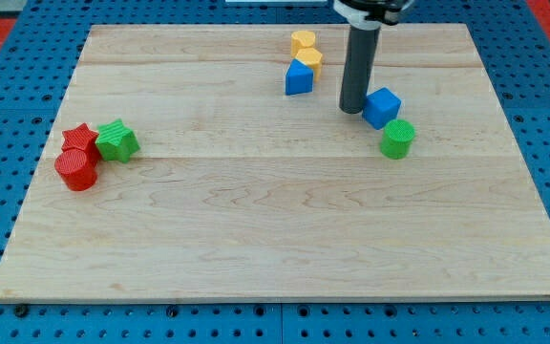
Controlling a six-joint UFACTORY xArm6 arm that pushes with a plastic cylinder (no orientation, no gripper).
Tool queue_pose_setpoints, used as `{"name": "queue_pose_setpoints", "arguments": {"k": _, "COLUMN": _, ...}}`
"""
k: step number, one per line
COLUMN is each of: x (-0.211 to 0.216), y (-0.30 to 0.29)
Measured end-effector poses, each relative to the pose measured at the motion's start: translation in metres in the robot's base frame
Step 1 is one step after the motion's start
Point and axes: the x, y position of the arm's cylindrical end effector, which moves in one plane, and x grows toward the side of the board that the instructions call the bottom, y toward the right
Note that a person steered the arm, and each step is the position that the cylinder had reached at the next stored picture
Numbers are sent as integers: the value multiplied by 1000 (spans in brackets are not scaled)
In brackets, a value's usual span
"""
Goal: Move blue triangle a bit right
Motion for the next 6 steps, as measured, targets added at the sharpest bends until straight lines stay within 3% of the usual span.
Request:
{"name": "queue_pose_setpoints", "arguments": {"k": 1, "x": -24, "y": -5}}
{"name": "queue_pose_setpoints", "arguments": {"k": 2, "x": -47, "y": -102}}
{"name": "queue_pose_setpoints", "arguments": {"k": 4, "x": -61, "y": -208}}
{"name": "queue_pose_setpoints", "arguments": {"k": 5, "x": -101, "y": -229}}
{"name": "queue_pose_setpoints", "arguments": {"k": 6, "x": -81, "y": -158}}
